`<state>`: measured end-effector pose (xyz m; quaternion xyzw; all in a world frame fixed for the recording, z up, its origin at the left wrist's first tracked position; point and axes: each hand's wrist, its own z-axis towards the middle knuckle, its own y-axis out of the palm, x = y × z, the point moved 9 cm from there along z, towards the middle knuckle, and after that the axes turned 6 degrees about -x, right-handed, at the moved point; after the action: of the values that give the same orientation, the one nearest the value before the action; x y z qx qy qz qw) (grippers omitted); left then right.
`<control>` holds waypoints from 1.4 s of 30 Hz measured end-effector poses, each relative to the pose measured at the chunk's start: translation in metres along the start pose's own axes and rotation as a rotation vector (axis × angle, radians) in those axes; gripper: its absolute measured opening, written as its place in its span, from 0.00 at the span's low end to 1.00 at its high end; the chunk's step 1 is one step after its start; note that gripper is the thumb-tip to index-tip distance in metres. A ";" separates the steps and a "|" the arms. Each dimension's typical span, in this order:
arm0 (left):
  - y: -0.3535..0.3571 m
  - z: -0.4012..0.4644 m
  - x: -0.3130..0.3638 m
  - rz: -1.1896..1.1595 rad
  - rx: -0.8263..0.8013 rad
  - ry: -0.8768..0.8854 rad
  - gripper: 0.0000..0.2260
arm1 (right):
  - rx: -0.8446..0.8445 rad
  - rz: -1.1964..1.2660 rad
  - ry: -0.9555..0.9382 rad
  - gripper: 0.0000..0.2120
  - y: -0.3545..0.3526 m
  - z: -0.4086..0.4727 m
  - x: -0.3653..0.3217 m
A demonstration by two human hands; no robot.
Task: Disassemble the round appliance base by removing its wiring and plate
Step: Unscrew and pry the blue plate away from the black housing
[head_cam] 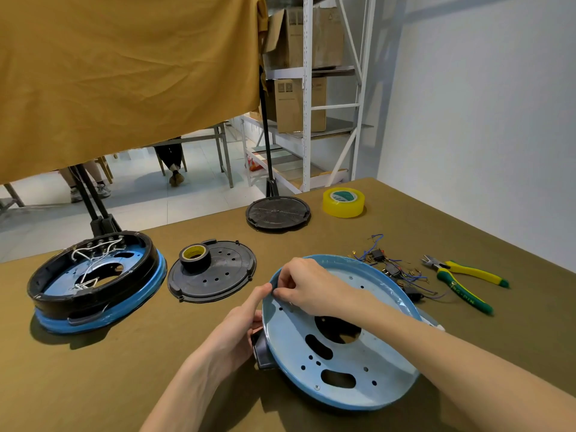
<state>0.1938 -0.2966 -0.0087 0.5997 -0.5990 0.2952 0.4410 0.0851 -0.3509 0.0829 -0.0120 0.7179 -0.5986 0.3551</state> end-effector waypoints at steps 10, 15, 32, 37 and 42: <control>-0.001 0.001 0.000 0.002 0.011 0.007 0.35 | 0.044 -0.060 -0.039 0.08 -0.002 -0.004 -0.010; -0.001 0.000 0.000 -0.014 0.007 0.012 0.34 | 0.053 -0.070 -0.009 0.10 -0.006 -0.003 -0.007; 0.000 -0.003 0.002 0.044 0.073 0.037 0.26 | 0.120 0.334 -0.044 0.04 -0.027 -0.012 0.010; 0.000 -0.008 0.003 0.038 0.127 0.031 0.26 | 0.263 0.594 0.057 0.07 -0.059 -0.030 0.058; 0.000 -0.014 0.007 0.066 0.195 0.075 0.23 | 0.508 0.582 0.284 0.08 -0.102 -0.053 0.135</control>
<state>0.1972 -0.2876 0.0037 0.6083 -0.5697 0.3889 0.3926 -0.0848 -0.3947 0.1060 0.3626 0.5625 -0.6271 0.3986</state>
